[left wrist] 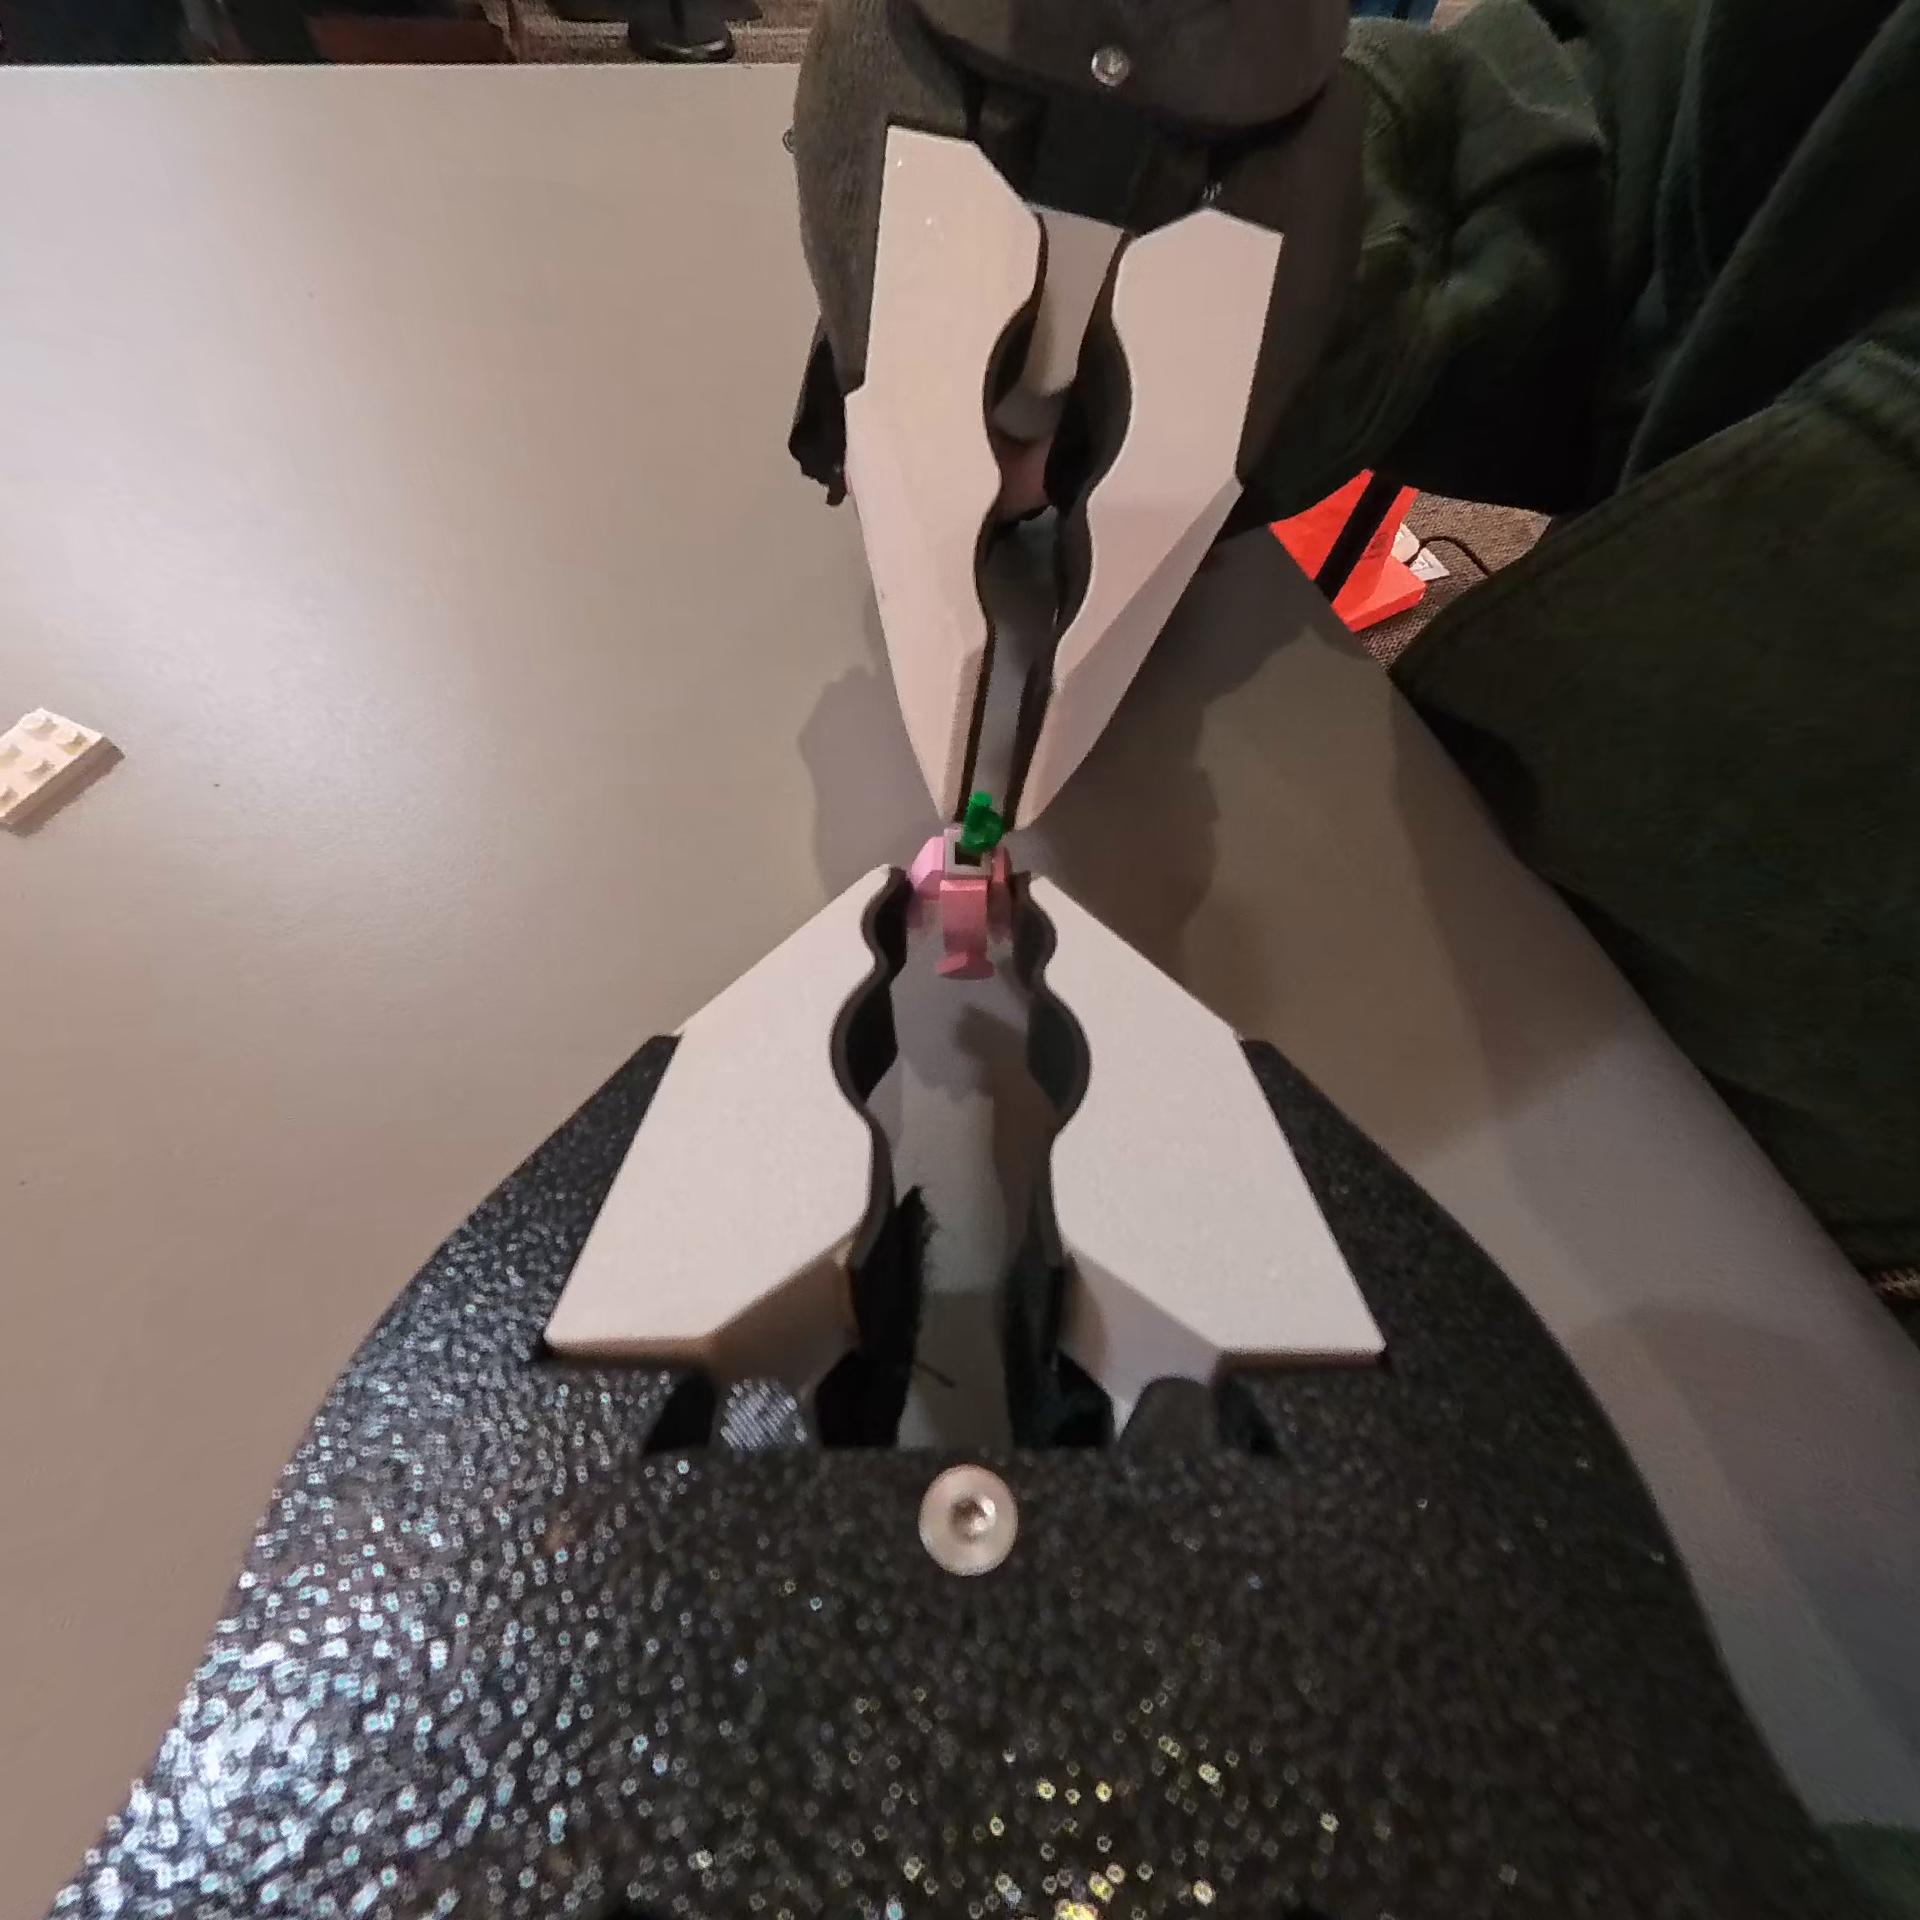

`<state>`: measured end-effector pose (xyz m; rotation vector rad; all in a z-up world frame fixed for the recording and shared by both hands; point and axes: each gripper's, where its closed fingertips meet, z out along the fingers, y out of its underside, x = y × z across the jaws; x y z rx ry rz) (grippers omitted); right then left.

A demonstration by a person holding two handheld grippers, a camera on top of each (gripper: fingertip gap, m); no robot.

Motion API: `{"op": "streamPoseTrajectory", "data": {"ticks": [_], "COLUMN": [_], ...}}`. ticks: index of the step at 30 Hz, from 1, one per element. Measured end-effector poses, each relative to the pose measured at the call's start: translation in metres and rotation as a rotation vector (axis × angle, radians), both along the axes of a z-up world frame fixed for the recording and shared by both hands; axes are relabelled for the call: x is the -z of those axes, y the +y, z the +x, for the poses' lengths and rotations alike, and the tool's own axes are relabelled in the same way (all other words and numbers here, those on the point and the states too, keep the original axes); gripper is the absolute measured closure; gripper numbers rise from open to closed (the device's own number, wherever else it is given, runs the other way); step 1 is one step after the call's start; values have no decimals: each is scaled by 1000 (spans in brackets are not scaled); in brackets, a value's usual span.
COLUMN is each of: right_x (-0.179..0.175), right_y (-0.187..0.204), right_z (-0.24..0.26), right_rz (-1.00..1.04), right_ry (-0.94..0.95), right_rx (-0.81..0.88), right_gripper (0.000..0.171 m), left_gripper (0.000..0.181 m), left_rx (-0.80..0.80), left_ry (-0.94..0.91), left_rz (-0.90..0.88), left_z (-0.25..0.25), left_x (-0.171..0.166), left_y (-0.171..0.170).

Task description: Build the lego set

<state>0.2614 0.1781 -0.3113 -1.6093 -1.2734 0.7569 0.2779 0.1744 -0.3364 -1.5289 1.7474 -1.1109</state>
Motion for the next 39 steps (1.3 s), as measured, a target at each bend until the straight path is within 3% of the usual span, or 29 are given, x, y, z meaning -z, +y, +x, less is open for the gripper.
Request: {"op": "streamPoseTrajectory", "data": {"ticks": [13, 19, 25, 39], "right_x": [6, -5, -3, -3], "right_y": [1, 6, 9, 6], "right_z": [1, -2, -4, -2], "right_rz": [73, -24, -21, 29], "right_ry": [-86, 34, 39, 22], "right_rx": [4, 89, 173, 137], "right_gripper": [156, 164, 166, 170], "left_gripper": [163, 163, 163, 163], "left_rx": [0, -15, -20, -19], "left_ry": [0, -9, -9, -19], "left_rz": [0, -3, -2, -3], "left_z": [0, 0, 0, 0], "left_x": [0, -1, -1, -3], "left_y": [0, 2, 3, 3]}}
